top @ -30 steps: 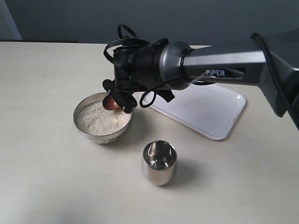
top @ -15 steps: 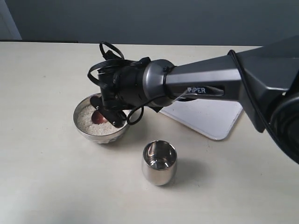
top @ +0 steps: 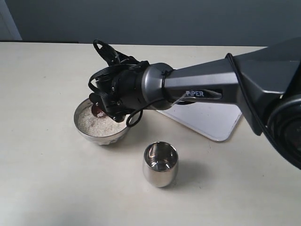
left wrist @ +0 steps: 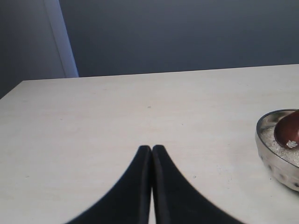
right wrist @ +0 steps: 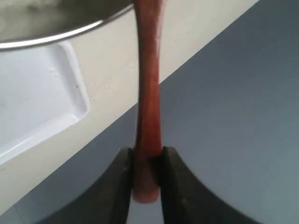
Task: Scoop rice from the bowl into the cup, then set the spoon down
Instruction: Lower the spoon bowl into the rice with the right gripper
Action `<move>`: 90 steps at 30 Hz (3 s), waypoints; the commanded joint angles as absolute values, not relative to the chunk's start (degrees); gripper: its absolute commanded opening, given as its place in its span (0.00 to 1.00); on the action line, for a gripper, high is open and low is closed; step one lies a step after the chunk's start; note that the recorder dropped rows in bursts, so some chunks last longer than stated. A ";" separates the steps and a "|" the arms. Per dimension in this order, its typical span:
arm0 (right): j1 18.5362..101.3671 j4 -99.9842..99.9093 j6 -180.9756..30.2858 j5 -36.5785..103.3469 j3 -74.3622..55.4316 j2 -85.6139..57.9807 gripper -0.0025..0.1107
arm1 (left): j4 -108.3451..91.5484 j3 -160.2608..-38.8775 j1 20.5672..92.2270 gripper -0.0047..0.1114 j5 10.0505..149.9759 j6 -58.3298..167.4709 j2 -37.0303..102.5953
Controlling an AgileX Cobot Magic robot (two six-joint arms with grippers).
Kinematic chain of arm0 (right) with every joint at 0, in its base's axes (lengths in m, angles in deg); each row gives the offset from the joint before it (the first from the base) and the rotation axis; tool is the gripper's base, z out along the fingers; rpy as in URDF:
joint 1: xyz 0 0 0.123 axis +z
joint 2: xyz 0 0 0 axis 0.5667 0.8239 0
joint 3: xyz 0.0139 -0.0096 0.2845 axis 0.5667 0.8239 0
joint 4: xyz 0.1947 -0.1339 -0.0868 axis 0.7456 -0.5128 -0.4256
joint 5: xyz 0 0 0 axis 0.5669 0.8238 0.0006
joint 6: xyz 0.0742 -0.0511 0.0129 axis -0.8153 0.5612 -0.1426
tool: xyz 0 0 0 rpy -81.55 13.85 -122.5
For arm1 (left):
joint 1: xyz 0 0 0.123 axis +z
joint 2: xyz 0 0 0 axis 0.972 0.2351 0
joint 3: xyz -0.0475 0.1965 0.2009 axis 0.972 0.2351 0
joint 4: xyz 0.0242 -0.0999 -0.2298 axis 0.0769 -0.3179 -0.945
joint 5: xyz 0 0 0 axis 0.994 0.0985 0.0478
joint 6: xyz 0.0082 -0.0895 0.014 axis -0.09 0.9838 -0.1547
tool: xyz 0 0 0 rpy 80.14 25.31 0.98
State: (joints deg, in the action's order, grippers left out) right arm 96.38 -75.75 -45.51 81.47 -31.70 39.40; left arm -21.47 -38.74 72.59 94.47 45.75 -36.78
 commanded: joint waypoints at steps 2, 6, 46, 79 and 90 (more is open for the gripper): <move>94.48 -78.13 -45.67 81.43 -31.71 39.51 0.02 | -21.22 -38.88 72.83 0.04 93.80 46.02 -37.03; 94.79 -77.30 -45.67 81.68 -31.71 41.00 0.02 | -21.22 -38.88 72.83 0.04 93.80 46.02 -37.03; 97.15 -56.35 -35.59 87.09 -36.56 42.49 0.02 | -21.22 -38.88 72.83 0.04 93.80 46.02 -37.03; 93.30 -46.93 -32.14 94.91 -38.70 42.49 0.02 | -21.22 -38.88 72.83 0.04 93.80 46.02 -37.03; 93.30 -47.03 -32.14 95.51 -38.70 42.00 0.02 | -21.22 -38.88 72.83 0.04 93.80 46.02 -37.03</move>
State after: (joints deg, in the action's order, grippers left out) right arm 93.70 -47.24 -32.55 94.62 -38.43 42.45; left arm -21.47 -38.74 72.59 94.47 45.75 -36.78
